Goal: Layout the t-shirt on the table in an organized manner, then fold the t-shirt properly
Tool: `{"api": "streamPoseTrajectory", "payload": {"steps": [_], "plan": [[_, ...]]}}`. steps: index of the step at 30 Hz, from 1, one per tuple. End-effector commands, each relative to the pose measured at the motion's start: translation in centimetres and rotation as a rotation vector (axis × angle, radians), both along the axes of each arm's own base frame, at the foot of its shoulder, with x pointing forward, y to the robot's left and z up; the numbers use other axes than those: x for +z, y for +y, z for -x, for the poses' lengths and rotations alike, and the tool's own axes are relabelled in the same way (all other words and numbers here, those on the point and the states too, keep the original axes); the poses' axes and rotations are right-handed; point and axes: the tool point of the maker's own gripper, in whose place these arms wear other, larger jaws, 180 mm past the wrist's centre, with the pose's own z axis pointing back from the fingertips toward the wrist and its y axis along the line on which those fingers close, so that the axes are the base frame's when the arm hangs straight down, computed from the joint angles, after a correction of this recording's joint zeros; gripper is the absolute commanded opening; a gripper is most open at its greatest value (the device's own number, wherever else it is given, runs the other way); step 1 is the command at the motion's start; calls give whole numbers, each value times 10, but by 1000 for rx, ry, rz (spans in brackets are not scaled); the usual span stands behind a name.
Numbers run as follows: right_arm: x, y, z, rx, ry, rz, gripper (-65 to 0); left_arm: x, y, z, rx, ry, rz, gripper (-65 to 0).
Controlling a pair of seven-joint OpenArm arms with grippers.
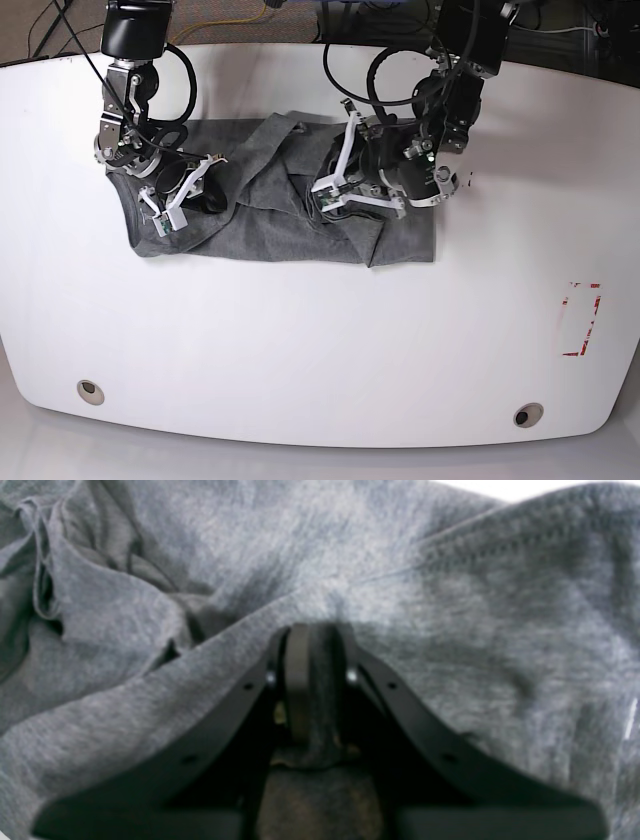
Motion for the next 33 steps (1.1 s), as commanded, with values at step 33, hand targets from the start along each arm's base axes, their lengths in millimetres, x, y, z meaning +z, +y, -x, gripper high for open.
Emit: {"api": "streamPoseTrajectory", "payload": {"steps": [33], "plan": [[-12, -7, 10, 20, 63, 65, -564, 13, 88, -73, 362, -171, -123, -539]]}}
